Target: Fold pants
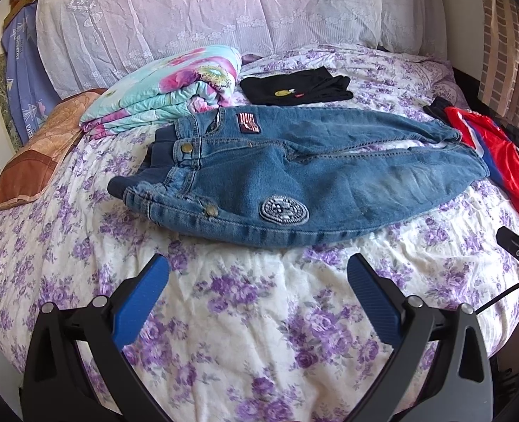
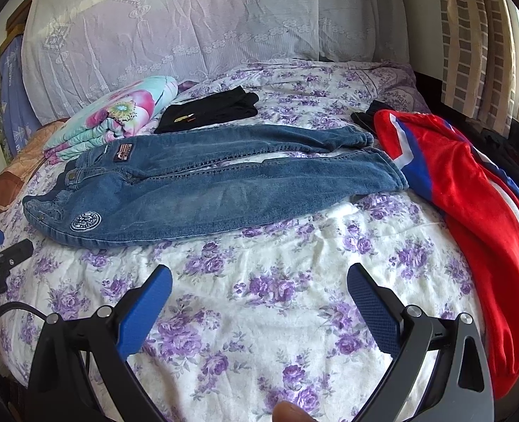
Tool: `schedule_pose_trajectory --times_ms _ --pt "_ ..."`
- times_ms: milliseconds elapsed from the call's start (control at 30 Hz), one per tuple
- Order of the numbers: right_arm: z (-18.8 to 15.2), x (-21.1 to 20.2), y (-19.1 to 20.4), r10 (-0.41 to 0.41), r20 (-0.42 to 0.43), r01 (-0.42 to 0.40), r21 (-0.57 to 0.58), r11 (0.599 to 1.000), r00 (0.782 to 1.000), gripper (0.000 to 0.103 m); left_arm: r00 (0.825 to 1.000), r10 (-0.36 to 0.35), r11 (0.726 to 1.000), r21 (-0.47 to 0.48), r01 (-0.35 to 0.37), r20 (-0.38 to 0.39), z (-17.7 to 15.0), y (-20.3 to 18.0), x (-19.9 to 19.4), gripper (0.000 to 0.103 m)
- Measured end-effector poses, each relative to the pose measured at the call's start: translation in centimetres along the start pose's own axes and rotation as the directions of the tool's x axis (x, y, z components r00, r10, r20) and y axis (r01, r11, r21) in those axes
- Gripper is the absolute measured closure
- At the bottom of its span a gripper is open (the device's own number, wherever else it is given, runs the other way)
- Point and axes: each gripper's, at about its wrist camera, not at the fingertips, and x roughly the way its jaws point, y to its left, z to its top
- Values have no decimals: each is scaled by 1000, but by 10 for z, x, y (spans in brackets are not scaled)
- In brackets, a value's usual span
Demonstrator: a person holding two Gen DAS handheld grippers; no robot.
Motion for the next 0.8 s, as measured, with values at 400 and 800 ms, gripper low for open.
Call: schedule_pose_trajectory --times_ms 400,800 --pt "113 -8 25 252 170 -196 -289 937 953 3 995 21 992 121 -33 93 102 100 23 4" --pt "269 116 46 283 94 -236 -342 910 955 3 994 -98 990 99 103 -52 180 137 153 4"
